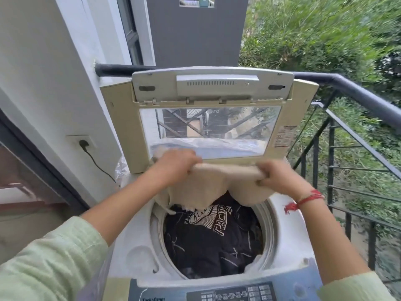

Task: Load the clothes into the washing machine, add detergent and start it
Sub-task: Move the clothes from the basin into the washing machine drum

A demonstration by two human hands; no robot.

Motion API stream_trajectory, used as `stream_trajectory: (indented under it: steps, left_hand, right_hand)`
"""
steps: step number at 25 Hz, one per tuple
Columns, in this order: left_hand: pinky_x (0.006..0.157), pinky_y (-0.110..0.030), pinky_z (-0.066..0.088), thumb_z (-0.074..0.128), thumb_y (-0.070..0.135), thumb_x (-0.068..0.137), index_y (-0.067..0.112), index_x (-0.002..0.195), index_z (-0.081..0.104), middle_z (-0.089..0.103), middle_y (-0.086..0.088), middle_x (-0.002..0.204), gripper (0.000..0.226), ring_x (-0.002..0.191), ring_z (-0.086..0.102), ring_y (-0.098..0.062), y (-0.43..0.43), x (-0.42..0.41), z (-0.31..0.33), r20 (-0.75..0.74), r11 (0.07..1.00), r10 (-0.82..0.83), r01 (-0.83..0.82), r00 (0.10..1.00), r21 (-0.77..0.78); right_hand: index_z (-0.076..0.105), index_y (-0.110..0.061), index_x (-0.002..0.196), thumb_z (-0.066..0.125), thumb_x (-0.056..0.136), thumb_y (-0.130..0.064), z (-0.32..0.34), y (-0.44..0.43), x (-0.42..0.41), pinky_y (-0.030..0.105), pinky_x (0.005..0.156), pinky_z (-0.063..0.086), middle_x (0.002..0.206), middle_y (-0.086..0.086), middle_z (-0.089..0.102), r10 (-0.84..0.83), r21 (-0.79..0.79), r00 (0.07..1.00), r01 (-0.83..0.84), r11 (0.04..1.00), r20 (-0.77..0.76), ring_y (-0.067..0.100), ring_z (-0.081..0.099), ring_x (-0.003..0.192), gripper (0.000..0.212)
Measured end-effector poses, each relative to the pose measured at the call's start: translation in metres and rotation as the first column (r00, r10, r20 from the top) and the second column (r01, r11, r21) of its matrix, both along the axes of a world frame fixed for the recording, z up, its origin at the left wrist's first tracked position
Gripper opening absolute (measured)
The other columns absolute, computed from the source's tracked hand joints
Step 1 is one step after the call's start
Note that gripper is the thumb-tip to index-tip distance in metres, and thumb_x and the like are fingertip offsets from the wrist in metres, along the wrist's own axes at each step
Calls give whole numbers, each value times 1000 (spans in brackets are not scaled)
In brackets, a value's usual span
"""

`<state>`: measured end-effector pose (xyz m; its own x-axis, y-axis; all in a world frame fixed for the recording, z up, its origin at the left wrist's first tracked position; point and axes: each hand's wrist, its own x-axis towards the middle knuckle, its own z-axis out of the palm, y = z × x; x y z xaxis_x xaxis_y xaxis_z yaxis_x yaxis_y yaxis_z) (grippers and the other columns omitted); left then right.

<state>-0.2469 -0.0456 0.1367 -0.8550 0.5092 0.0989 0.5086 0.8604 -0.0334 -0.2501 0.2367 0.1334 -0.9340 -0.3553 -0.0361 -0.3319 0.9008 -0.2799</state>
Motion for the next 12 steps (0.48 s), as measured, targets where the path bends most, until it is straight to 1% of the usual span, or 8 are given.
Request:
stream_trajectory:
  steps: [1, 2, 4, 7, 9, 10, 11, 12]
  left_hand:
    - [71, -33, 46, 59, 7, 82, 17, 107, 62, 65, -2, 99, 27, 91, 61, -24, 3, 15, -18, 270, 996, 16, 9, 963, -92]
    - [70, -32, 44, 59, 12, 84, 15, 106, 61, 65, -3, 100, 22, 92, 60, -25, 6, 30, -39, 506, 985, 57, 34, 861, -169]
    - [66, -32, 43, 60, 21, 81, 18, 101, 61, 63, -4, 98, 20, 86, 57, -24, 12, 53, -85, 786, 963, 178, 58, 592, -262]
    - [58, -28, 42, 58, 37, 77, 22, 109, 59, 62, -2, 103, 35, 77, 55, -19, 18, 67, -133, 889, 915, 317, 141, 331, -379]
    - [60, -26, 42, 57, 49, 79, 29, 111, 52, 56, -1, 107, 37, 74, 51, -16, 23, 66, -145, 929, 928, 324, 131, 179, -349]
    - [67, -27, 45, 57, 52, 80, 29, 110, 51, 53, 1, 108, 38, 77, 52, -16, 25, 63, -149, 954, 957, 279, 51, 112, -286]
    - [76, -29, 47, 57, 53, 81, 26, 116, 54, 55, 2, 113, 45, 87, 56, -18, 27, 57, -151, 970, 977, 208, -73, 127, -200]
    - [83, -30, 46, 59, 52, 82, 21, 119, 55, 58, 1, 119, 49, 99, 57, -19, 28, 50, -154, 957, 975, 159, -189, 243, -114]
  right_hand:
    - [57, -19, 69, 65, 71, -16, -18, 0, 9, 33, 68, 48, 74, 3, 60, 31, 166, 969, -73, 983, 245, 23, 57, 74, 9]
    - [59, -19, 69, 63, 71, -18, -38, -4, 21, 32, 65, 49, 73, 2, 60, 28, 283, 903, -164, 945, 429, 21, 57, 72, 4]
    - [63, -17, 70, 59, 69, -17, -76, -15, 44, 27, 58, 45, 70, 0, 59, 32, 356, 778, -323, 877, 628, 17, 54, 65, 4]
    - [70, -12, 94, 58, 73, -18, -104, -33, 59, 20, 54, 45, 94, 5, 70, 14, 325, 619, -431, 842, 785, 14, 55, 70, 24]
    - [67, -11, 112, 63, 82, -26, -113, -41, 56, 19, 62, 48, 116, 9, 66, -57, 273, 514, -354, 895, 856, 14, 57, 77, 34]
    - [63, -12, 118, 65, 83, -36, -120, -44, 53, 24, 73, 50, 121, 9, 64, -69, 262, 535, -293, 920, 842, 16, 59, 85, 42]
    - [59, -15, 124, 66, 81, -45, -128, -48, 47, 30, 84, 49, 125, 7, 60, -65, 275, 625, -245, 930, 778, 20, 60, 98, 53]
    - [51, -18, 131, 68, 78, -48, -136, -51, 42, 35, 92, 47, 131, 6, 55, -57, 309, 750, -201, 929, 659, 23, 56, 110, 63]
